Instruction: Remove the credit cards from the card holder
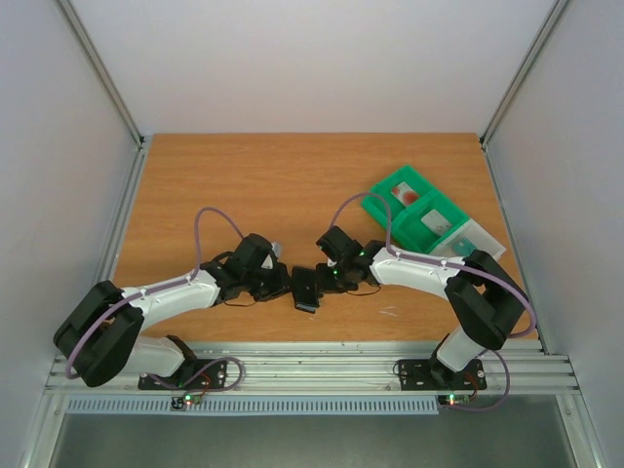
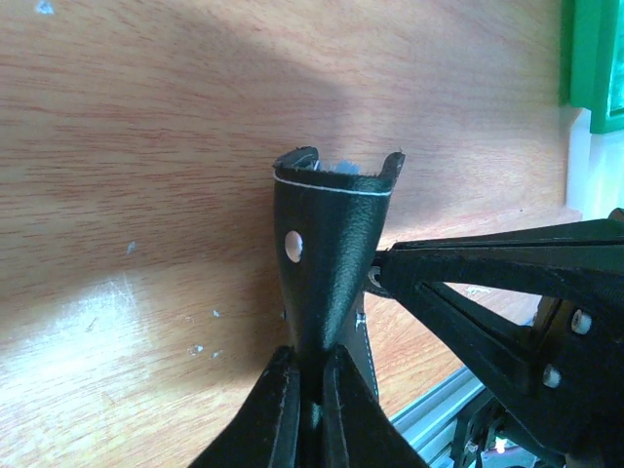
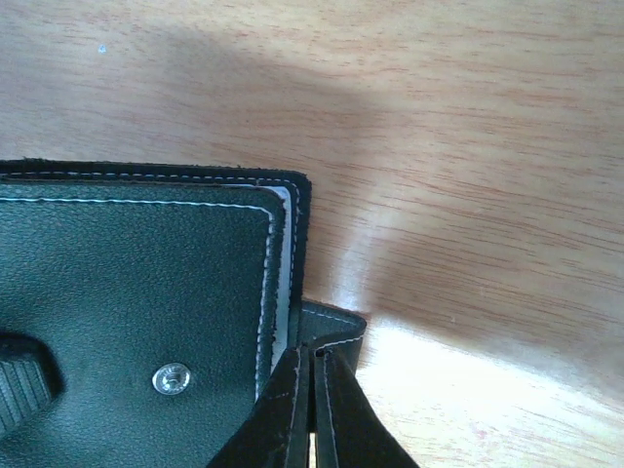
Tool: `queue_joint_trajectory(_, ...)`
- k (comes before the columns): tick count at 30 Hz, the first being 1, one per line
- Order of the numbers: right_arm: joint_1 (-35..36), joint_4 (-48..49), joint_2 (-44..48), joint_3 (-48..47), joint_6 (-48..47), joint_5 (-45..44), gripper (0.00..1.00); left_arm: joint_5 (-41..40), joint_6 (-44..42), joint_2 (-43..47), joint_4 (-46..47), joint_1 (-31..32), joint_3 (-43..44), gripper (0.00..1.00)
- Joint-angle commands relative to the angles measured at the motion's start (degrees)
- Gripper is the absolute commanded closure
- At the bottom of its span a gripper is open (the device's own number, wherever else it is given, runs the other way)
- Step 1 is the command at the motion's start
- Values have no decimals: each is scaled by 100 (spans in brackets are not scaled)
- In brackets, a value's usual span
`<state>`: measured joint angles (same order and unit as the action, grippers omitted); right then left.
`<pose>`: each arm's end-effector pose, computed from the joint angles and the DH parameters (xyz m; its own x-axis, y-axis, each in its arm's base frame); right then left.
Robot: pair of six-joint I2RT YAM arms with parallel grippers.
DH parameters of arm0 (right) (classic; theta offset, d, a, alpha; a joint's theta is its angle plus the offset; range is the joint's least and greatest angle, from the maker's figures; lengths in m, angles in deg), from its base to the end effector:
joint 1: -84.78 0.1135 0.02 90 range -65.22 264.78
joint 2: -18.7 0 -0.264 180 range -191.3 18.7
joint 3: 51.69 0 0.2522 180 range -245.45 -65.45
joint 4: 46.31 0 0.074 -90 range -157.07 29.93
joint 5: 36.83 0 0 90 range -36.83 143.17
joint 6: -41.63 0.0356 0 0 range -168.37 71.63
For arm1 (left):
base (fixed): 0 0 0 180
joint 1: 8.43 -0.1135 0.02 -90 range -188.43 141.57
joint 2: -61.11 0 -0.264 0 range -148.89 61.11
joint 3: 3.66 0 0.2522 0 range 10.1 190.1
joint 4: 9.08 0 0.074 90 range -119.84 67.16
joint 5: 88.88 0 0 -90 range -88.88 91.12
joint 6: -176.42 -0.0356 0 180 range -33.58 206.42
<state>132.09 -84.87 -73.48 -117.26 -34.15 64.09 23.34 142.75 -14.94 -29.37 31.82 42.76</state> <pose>0.1993 0.2260 0.1655 -0.7870 -0.4975 -0.3648 -0.6007 0.7525 0.2698 0.1779 -0.1682 0.1632 -0.9762 -0.1830 -0.1161 -0.0514 0.7159 -0.6963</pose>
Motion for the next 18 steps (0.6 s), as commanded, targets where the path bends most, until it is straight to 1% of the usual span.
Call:
queue_joint_trajectory(1,15,-62,56,126,-43,-200,99,-182,-121,181,-91,7,25,99)
queue_joint_trajectory(3,15,-122,178,148,-53,-314,99,-277,-161,158,-160,3,18,100)
queue_joint_trajectory(4,15,-156,254,165,-60,-375,99,-311,-194,138,-187,6,19,98)
queue_joint_trajectory(5,15,-179,334,182,-67,-421,99,-359,-204,111,-235,1,32,94)
queue_joint_trajectory(8,20,-213,560,253,-84,-465,99,-474,-265,44,-368,0,72,83)
queue_joint_trajectory(11,15,-266,786,298,-79,-504,99,-541,-364,65,-580,-4,174,69)
queue_joint_trajectory(13,15,-299,949,311,-82,-511,99,-643,-460,162,-849,-13,280,55)
queue_joint_trajectory(15,15,-229,1144,356,-109,-445,99,-829,-601,315,-1162,-21,402,44)
queue_joint_trajectory(18,15,-47,1465,431,-60,-204,99,-1215,-866,587,-1743,-26,647,36)
